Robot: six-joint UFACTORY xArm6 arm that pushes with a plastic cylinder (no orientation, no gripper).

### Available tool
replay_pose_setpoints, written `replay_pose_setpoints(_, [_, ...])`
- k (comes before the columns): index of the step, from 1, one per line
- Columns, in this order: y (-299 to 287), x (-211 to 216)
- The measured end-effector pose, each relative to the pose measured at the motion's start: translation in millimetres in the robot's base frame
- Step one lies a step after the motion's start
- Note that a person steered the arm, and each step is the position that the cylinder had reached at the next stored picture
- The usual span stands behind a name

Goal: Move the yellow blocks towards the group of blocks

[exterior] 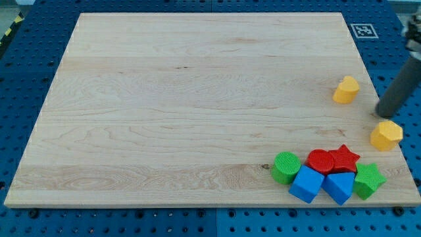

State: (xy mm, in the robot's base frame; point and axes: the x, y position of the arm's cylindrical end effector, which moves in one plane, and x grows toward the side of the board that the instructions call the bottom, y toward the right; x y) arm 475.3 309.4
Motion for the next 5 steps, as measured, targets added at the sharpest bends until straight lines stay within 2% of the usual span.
replay_pose_setpoints(1, [22.5,24.5])
replay_pose_setpoints(2, [19.9,47.5])
replay_pose_setpoints(4, [-110.7,44.1])
replay_pose_setpoints(5, [-122.2,26.9])
